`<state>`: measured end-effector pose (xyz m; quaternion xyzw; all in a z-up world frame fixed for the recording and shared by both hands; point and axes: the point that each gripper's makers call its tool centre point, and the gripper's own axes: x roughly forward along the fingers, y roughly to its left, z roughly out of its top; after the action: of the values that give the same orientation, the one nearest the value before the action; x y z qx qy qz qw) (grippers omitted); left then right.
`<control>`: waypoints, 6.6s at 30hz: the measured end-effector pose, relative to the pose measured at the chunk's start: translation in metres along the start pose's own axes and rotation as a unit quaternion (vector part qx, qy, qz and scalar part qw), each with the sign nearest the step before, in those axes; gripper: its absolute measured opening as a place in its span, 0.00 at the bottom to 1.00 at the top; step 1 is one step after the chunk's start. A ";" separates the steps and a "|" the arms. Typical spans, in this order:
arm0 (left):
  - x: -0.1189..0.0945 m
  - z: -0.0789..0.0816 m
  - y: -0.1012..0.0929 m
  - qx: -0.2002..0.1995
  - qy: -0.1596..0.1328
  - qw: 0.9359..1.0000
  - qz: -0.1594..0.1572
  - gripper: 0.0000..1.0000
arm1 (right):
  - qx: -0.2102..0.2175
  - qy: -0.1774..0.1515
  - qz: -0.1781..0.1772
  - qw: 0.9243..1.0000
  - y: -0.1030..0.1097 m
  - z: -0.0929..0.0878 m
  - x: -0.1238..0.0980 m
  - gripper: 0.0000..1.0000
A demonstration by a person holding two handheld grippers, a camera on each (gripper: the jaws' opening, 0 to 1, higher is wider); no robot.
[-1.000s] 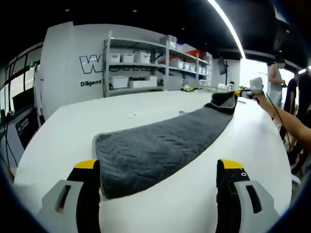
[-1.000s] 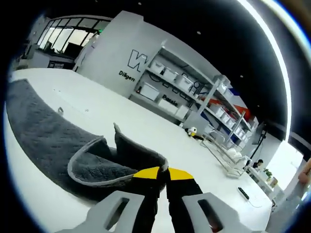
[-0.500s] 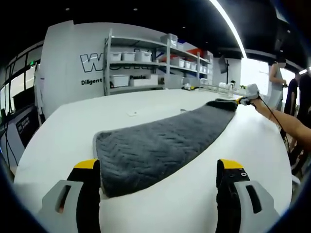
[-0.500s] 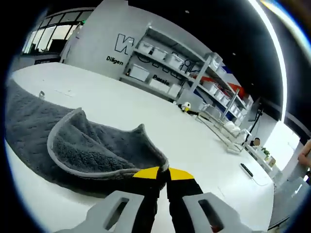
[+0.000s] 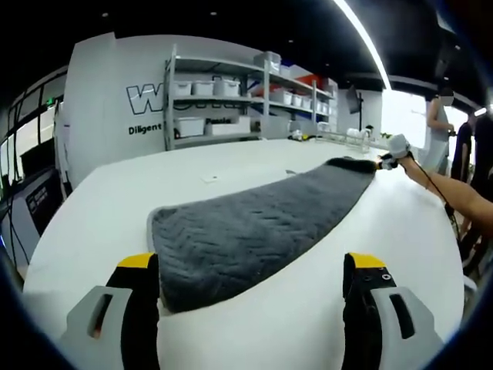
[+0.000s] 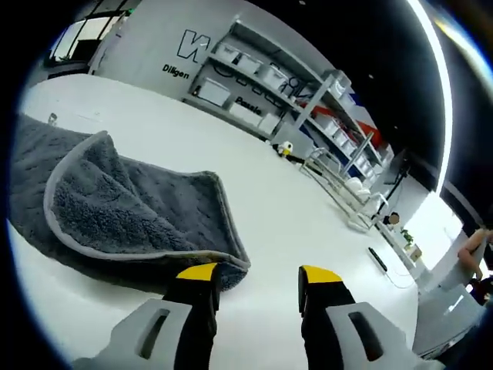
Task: Open the folded towel by lifting each exposed corner and separating the folded layers until the towel lies flat within the target outline without major curled edges
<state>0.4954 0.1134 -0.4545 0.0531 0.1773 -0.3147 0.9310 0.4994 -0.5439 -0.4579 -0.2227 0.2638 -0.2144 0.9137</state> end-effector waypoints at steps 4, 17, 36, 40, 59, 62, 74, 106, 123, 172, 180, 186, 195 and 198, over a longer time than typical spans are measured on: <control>0.000 0.000 -0.001 0.001 0.000 1.000 -0.001 0.98 | 0.016 0.003 0.012 1.000 -0.002 -0.002 -0.007 0.48; -0.002 0.002 -0.003 0.001 -0.004 1.000 -0.004 0.98 | -0.012 0.013 0.065 0.998 -0.012 0.007 -0.038 0.82; -0.005 0.007 -0.006 -0.004 -0.017 1.000 -0.007 0.99 | -0.103 -0.100 0.222 0.965 0.077 0.053 -0.097 0.85; -0.005 0.007 -0.007 -0.003 -0.019 1.000 -0.009 0.99 | -0.141 -0.105 0.229 0.957 0.101 0.060 -0.100 0.60; -0.004 0.008 -0.007 -0.005 -0.018 1.000 -0.011 0.99 | -0.244 -0.078 0.191 0.947 0.136 0.062 -0.050 0.00; -0.003 0.009 -0.005 -0.006 -0.018 1.000 -0.012 0.99 | -0.235 -0.081 0.196 0.949 0.136 0.060 -0.052 0.00; -0.005 0.009 -0.008 -0.004 -0.021 1.000 -0.013 0.99 | -0.237 -0.119 0.194 0.944 0.110 0.064 -0.087 0.00; -0.007 0.015 0.002 -0.009 -0.033 0.999 -0.001 0.99 | -0.193 -0.061 0.230 0.952 0.035 -0.031 -0.102 0.00; -0.006 0.015 0.001 -0.009 -0.033 0.999 0.002 0.98 | -0.112 -0.029 0.270 0.956 0.039 -0.049 -0.106 0.33; 0.013 0.029 0.083 0.038 -0.050 0.994 0.090 0.86 | -0.065 -0.204 0.430 0.877 0.176 0.033 -0.219 0.99; 0.035 0.042 0.092 0.120 -0.063 0.989 0.064 0.70 | -0.087 -0.213 0.445 0.865 0.192 0.043 -0.230 0.98; 0.055 0.036 0.100 0.169 -0.022 0.984 0.056 0.53 | -0.097 -0.214 0.451 0.861 0.201 0.049 -0.230 0.97; 0.064 0.029 0.100 0.180 -0.011 0.983 0.019 0.15 | -0.109 -0.191 0.451 0.865 0.209 0.038 -0.220 0.97; 0.062 0.031 0.102 0.176 -0.022 0.984 0.018 0.08 | -0.108 -0.185 0.452 0.866 0.208 0.035 -0.218 0.97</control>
<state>0.6119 0.1526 -0.4495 0.2125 0.0980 -0.3253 0.9162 0.4097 -0.2544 -0.4551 -0.2120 0.1829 0.2971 0.9129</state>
